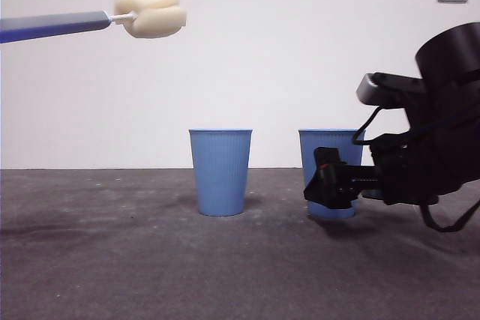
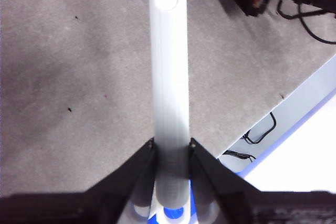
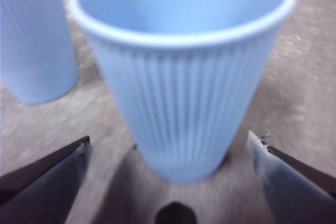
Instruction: Pick up the cup brush,pick up the cup,insert the brush into the cup,clean the cup,put the cup brush back,put the cup back to the fixed position on the table
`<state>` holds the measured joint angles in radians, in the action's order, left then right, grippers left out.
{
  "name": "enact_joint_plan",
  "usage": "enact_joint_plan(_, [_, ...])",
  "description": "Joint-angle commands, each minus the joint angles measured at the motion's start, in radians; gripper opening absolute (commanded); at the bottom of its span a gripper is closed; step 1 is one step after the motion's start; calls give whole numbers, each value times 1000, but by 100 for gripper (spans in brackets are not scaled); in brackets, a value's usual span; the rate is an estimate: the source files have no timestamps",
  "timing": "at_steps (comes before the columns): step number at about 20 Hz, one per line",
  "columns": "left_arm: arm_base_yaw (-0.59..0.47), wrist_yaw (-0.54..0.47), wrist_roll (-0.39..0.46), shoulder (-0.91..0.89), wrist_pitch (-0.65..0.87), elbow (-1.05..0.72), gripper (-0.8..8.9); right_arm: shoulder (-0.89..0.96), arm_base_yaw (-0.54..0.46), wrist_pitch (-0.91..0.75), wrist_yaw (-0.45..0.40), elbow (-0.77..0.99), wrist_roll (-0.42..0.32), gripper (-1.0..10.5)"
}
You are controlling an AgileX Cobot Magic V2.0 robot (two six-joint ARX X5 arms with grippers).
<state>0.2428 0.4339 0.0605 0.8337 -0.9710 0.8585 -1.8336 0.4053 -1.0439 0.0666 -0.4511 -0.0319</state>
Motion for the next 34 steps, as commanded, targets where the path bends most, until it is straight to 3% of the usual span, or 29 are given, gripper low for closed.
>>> enact_joint_plan(1, [-2, 2, 16, -3, 8, -4, -9, -38, -1, -10, -4, -32, 24, 503])
enact_joint_plan(4, [-2, -17, 20, -3, 8, -4, -9, -64, -1, -11, -12, -65, 28, 493])
enact_joint_plan(6, [-2, -19, 22, -2, 8, -4, -9, -68, -1, -19, -16, -74, 19, 310])
enact_joint_plan(9, [-2, -19, 22, -2, 8, -4, -9, -68, -1, -24, -15, -74, 3, 152])
enact_joint_plan(11, [-2, -19, 22, -2, 6, -4, -9, -68, -1, -4, -10, -74, -3, -13])
enact_joint_plan(16, [-2, -20, 58, -2, -14, -4, -9, -50, 0, 58, 10, -74, 7, -16])
enact_joint_plan(18, [-2, -49, 82, -2, -29, -4, -9, 27, 11, 195, 38, -74, 1, -16])
enact_joint_plan(21, [3, -144, 108, 7, -46, -4, -9, 242, 26, 552, 37, -92, -60, -16])
enact_joint_plan(25, [62, -201, 159, 28, -66, -4, -9, 515, 55, 1195, 29, -218, -230, -17])
enact_joint_plan(27, [118, -236, 184, 46, -75, -4, -9, 571, 72, 1427, 23, -293, -290, -17])
enact_joint_plan(31, [256, -323, 231, 67, -81, -4, -9, 581, 117, 1761, 11, -388, -318, -17])
enact_joint_plan(34, [363, -378, 283, 82, -90, -4, -9, 581, 181, 1868, -36, -394, -341, -17])
